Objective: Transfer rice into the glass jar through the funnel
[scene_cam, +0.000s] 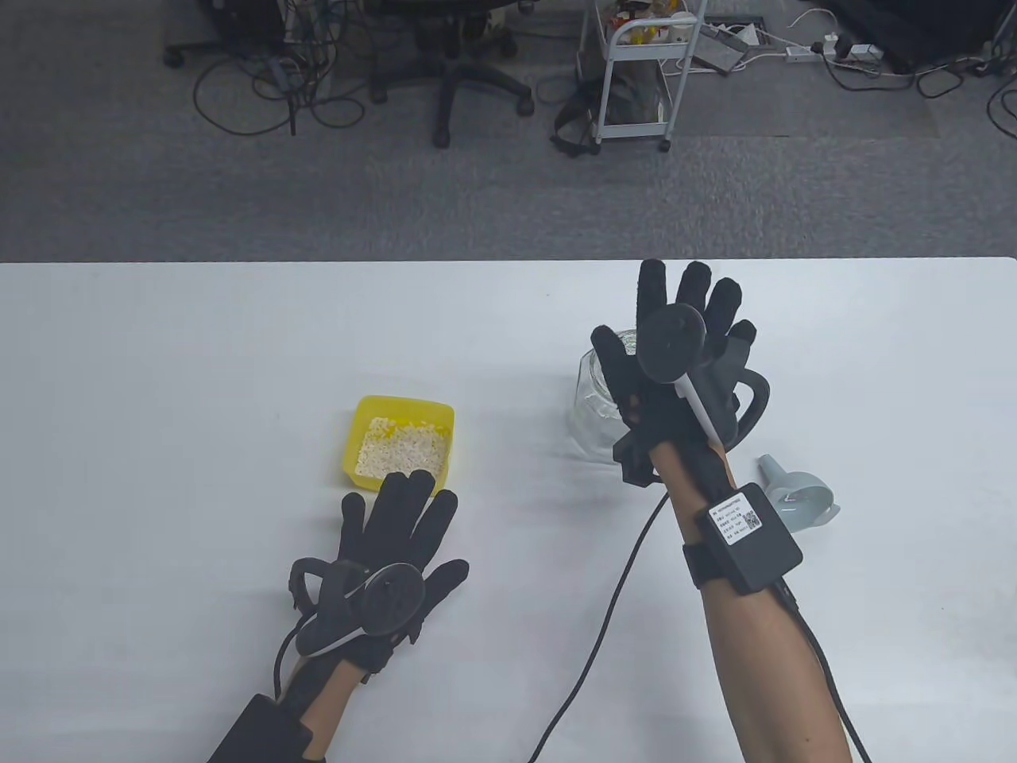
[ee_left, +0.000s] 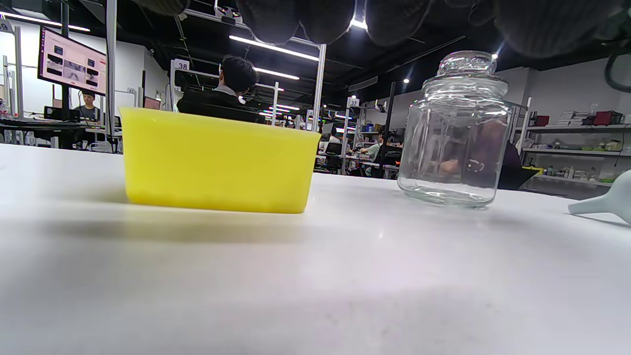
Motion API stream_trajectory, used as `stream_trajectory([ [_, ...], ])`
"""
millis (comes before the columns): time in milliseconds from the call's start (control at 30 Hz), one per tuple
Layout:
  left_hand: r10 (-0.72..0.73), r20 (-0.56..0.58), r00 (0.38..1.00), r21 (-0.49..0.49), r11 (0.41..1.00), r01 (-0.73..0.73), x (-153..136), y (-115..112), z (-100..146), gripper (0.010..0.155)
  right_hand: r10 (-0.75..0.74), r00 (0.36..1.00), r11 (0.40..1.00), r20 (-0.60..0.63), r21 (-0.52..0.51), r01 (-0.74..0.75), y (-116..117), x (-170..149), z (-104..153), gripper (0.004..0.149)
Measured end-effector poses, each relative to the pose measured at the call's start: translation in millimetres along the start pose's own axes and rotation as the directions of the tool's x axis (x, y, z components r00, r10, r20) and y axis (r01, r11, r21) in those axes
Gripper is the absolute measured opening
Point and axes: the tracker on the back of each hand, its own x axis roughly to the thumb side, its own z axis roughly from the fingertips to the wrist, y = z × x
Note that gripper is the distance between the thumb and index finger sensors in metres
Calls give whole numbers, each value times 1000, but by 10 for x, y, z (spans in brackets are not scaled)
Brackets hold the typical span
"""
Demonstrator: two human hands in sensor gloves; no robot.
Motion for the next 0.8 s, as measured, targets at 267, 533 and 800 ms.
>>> stream_trajectory([
  [267, 2, 4, 1000, 0, 1000, -2, 10, 4, -1, 79, 77, 996, 995, -46, 72, -73, 180, 29, -131, 80],
  [533, 3, 7, 1000, 3, 1000, -3, 13, 3, 1, 78, 105, 992, 989, -73, 112, -97, 365, -87, -166, 77],
  [800, 0, 12, 1000, -3, 1000, 0, 27, -6, -4, 79, 45, 997, 991, -66, 130, -37, 501, -127, -142, 76],
])
